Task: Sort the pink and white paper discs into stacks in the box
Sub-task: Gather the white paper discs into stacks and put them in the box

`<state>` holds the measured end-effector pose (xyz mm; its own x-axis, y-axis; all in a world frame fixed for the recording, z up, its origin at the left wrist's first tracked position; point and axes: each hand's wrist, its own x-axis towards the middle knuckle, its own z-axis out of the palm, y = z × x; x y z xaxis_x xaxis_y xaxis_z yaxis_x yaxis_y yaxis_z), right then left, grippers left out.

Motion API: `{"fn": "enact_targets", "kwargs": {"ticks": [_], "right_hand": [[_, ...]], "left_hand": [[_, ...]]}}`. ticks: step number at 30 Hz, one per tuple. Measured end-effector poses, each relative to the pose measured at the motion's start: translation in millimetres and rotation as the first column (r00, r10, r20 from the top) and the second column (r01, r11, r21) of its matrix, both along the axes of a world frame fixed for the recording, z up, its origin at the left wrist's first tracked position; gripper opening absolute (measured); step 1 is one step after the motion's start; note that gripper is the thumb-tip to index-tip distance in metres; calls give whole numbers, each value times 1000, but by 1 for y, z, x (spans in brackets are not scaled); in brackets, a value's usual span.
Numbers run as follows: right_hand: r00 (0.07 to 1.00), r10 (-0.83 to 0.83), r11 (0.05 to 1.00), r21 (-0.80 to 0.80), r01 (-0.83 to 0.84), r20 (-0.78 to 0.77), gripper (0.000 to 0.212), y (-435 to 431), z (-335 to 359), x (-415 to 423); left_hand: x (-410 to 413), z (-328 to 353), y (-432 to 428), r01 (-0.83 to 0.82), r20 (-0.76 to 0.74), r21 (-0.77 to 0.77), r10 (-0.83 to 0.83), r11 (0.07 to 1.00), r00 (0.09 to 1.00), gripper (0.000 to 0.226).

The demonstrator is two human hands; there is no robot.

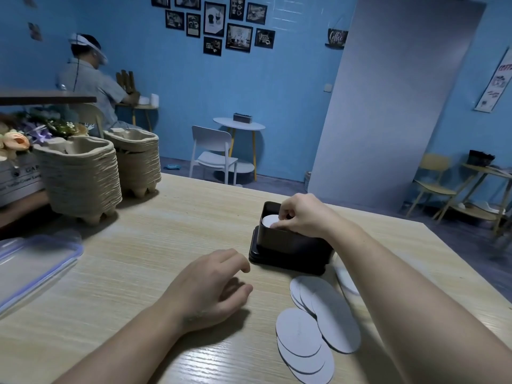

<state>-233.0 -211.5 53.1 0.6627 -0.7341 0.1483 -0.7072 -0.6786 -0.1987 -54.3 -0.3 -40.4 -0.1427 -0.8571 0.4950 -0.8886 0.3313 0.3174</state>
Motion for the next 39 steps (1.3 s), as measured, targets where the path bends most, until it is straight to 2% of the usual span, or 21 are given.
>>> {"fn": "enact_targets", "kwargs": {"ticks": [4, 9, 11, 13, 20, 24, 28, 33, 39], "right_hand": [[980, 50, 998, -55, -40, 191, 24, 23, 8, -20], [897, 270, 959, -184, -217, 351, 17, 70, -8, -59], [872, 350, 935, -175, -308, 340, 14, 87, -22, -78], [869, 394, 918, -88, -386, 300, 14, 102, -37, -96], [872, 458, 853, 190, -485, 169, 57, 112, -55, -121], [880, 473, 847, 253, -468, 47, 74, 109, -55, -121], [882, 466, 843, 265, -467, 74, 67, 107, -59, -120], [881, 450, 861, 190, -472, 149, 47, 110, -64, -119], [860, 361, 898, 113, -425, 362, 38, 112, -70, -122]], "left_hand": [[-1, 0, 2, -2, 16, 0, 2, 1000, 1000, 33], [-9, 4, 8, 25, -53, -33, -27, 999, 998, 23], [-14, 6, 10, 35, -110, -41, -39, 999, 993, 18], [-23, 6, 13, 43, -155, -47, -50, 998, 987, 16], [-53, 6, 6, 45, -259, -54, -58, 997, 964, 8], [-57, -2, 8, 55, -246, -14, -57, 998, 968, 7], [-58, -3, 8, 67, -154, -25, -70, 997, 986, 10], [-58, -1, 10, 70, -127, -38, -75, 997, 989, 9], [-60, 0, 18, 85, -111, -50, -90, 995, 990, 8]]}}
